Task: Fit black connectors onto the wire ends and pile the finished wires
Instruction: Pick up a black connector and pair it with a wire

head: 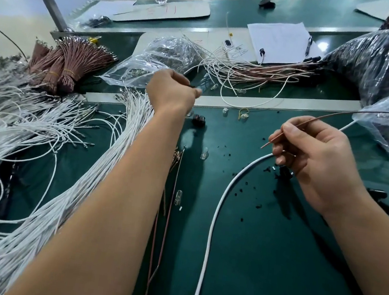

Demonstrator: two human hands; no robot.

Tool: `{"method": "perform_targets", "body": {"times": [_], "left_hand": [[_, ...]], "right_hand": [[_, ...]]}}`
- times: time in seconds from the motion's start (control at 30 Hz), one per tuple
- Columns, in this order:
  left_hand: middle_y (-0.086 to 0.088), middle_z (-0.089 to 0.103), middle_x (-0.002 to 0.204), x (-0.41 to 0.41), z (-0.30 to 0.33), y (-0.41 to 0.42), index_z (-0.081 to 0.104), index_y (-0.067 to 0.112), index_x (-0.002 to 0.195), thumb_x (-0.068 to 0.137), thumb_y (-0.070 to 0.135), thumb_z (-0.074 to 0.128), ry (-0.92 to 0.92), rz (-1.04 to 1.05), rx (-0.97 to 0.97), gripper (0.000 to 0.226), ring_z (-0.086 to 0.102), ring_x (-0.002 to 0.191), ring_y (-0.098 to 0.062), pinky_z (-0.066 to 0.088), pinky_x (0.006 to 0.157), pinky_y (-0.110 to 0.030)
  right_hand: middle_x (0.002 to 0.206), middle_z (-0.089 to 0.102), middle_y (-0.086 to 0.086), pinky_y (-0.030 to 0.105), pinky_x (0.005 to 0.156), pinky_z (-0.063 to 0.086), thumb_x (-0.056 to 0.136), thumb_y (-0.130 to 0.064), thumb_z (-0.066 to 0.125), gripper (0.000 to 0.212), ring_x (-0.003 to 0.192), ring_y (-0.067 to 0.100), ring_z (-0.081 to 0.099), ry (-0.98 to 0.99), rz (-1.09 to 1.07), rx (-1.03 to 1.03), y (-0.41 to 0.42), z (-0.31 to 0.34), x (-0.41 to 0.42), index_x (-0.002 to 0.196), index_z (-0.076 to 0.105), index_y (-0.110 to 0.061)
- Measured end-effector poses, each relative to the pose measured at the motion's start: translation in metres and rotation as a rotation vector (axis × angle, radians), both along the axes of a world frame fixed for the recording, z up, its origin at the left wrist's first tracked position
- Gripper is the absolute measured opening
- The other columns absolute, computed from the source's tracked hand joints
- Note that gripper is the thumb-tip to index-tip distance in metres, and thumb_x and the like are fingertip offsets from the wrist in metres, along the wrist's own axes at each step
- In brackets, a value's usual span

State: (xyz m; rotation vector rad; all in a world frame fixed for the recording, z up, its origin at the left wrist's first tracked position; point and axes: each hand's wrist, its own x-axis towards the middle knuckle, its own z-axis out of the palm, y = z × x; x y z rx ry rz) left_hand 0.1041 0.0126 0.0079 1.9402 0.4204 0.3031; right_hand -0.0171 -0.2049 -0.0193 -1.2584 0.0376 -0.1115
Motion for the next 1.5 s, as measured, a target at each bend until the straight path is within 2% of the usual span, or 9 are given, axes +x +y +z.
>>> {"method": "perform_targets", "body": {"times": [0.13,0.3,0.47,0.73,0.93,1.0,1.07,1.2,1.5], "left_hand": [[0.004,0.065,0.096,0.007,0.006,0.004,0.067,0.013,0.115,0.079,0.011,0.084,-0.091,-0.02,-0.068,0.04,0.062,0.081,-0.002,0.047,0.053,-0.007],[0.002,0.073,0.093,-0.017,-0.011,0.012,0.075,0.016,0.097,0.088,0.018,0.076,-0.105,0.048,0.451,0.01,0.069,0.092,-0.015,0.056,0.08,-0.023],[-0.008,0.07,0.105,-0.038,-0.03,-0.016,0.074,0.016,0.102,0.084,0.042,0.079,-0.019,-0.138,0.805,0.032,0.062,0.105,-0.025,0.051,0.095,-0.035],[-0.017,0.059,0.119,-0.032,-0.032,-0.026,0.062,0.006,0.115,0.09,0.041,0.073,0.027,-0.06,0.837,0.044,0.054,0.115,-0.033,0.045,0.093,-0.037],[-0.016,0.064,0.112,-0.03,-0.031,-0.024,0.055,0.014,0.095,0.095,0.022,0.065,0.053,-0.041,0.957,0.013,0.055,0.112,-0.032,0.036,0.084,-0.032],[-0.013,0.063,0.114,-0.035,-0.03,-0.027,0.053,0.011,0.093,0.097,0.027,0.066,0.032,-0.068,0.971,0.02,0.052,0.115,-0.031,0.029,0.083,-0.031],[-0.009,0.065,0.111,-0.045,-0.029,-0.034,0.064,0.01,0.103,0.095,0.034,0.069,-0.073,-0.101,0.801,0.026,0.056,0.112,-0.026,0.038,0.088,-0.031],[-0.007,0.074,0.077,-0.085,-0.03,-0.051,0.066,0.009,0.088,0.085,0.01,0.08,-0.19,-0.292,-0.091,0.015,0.074,0.07,-0.019,0.061,0.072,-0.035],[-0.007,0.078,0.086,-0.109,-0.056,-0.052,0.064,0.008,0.09,0.067,-0.001,0.091,-0.233,-0.472,-0.363,0.037,0.077,0.082,-0.021,0.063,0.077,-0.035]], "right_hand": [[0.076,0.071,0.011,0.023,0.05,0.049,0.1,-0.003,0.058,0.016,0.061,0.018,0.061,0.0,0.004,-0.016,-0.001,0.0,0.0,0.086,0.061,-0.009],[0.075,0.072,0.01,0.022,0.049,0.048,0.1,-0.002,0.058,0.014,0.058,0.017,0.061,0.021,-0.002,-0.046,0.0,-0.002,0.001,0.088,0.061,-0.008],[0.077,0.072,0.011,0.023,0.049,0.049,0.1,-0.002,0.059,0.012,0.059,0.018,0.061,0.043,0.017,-0.084,0.0,-0.005,0.002,0.089,0.062,-0.007],[0.078,0.072,0.012,0.024,0.049,0.049,0.1,-0.003,0.06,0.011,0.06,0.018,0.061,0.033,0.019,-0.086,-0.001,-0.003,-0.001,0.09,0.062,-0.007],[0.078,0.073,0.011,0.024,0.05,0.05,0.099,-0.003,0.062,0.011,0.061,0.018,0.061,0.027,0.002,-0.1,-0.002,-0.001,0.0,0.089,0.064,-0.007],[0.077,0.073,0.009,0.024,0.049,0.05,0.098,-0.004,0.064,0.01,0.061,0.018,0.062,0.033,-0.028,-0.101,-0.003,-0.001,0.001,0.089,0.065,-0.009],[0.077,0.073,0.007,0.023,0.049,0.05,0.098,-0.006,0.066,0.009,0.062,0.017,0.063,0.031,-0.075,-0.103,-0.004,-0.002,0.002,0.089,0.066,-0.011],[0.079,0.075,0.003,0.022,0.05,0.051,0.097,-0.009,0.069,0.011,0.067,0.016,0.07,0.002,-0.169,-0.123,-0.007,-0.004,0.004,0.087,0.067,-0.014],[0.079,0.076,0.006,0.024,0.053,0.053,0.089,-0.006,0.077,0.012,0.068,0.02,0.072,-0.061,-0.189,-0.167,-0.006,-0.008,0.004,0.084,0.072,-0.015]]}}
